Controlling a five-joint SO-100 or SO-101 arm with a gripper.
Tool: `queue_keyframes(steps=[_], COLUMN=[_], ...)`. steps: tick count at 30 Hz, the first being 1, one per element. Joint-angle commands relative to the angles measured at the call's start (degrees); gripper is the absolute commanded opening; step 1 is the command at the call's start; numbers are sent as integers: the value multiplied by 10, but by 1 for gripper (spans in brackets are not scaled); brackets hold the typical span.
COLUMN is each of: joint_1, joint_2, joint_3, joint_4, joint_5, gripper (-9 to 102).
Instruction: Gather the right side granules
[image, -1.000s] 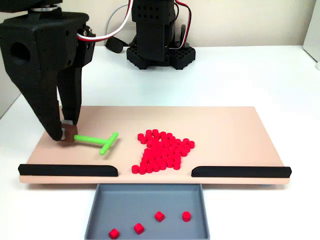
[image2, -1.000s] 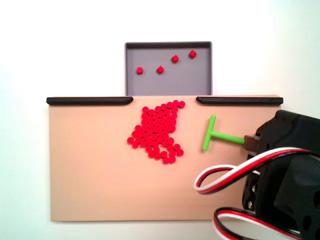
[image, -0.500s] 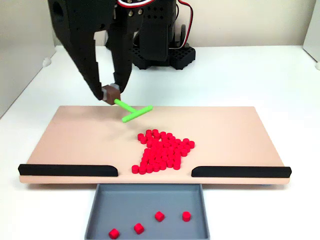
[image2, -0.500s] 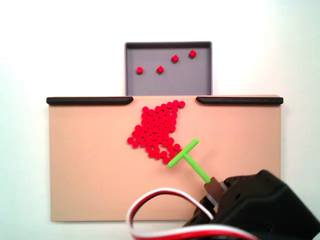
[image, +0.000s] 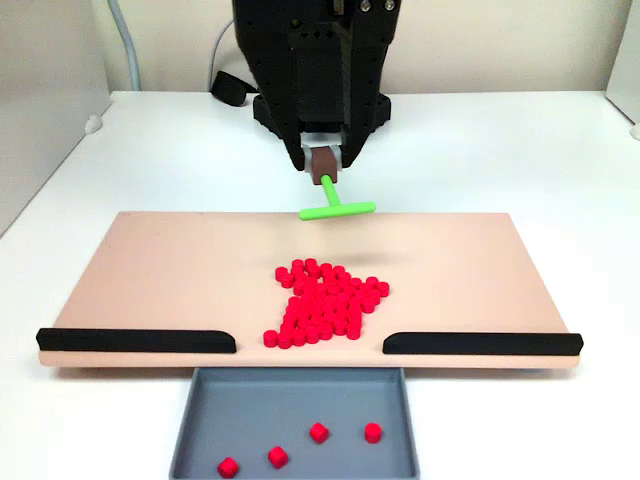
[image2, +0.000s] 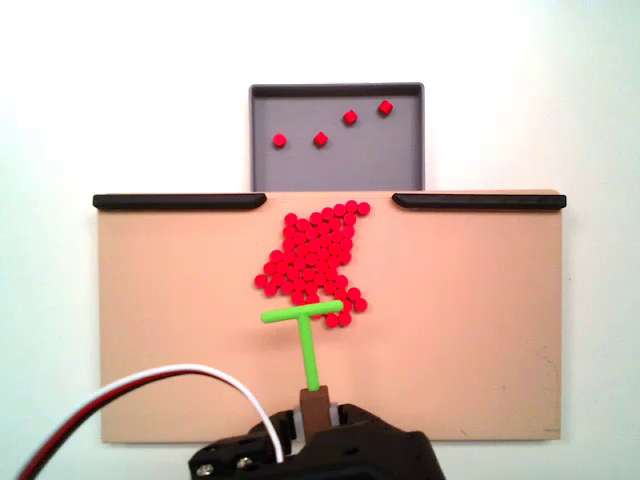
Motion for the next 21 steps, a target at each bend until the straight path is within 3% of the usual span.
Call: queue_keyframes(steps=[1, 21], joint_1=[-18, -26], joint_2=[26, 6], joint_3=[-3, -11], joint_4=[-4, -10], joint_5=[72, 112], gripper=[0, 0])
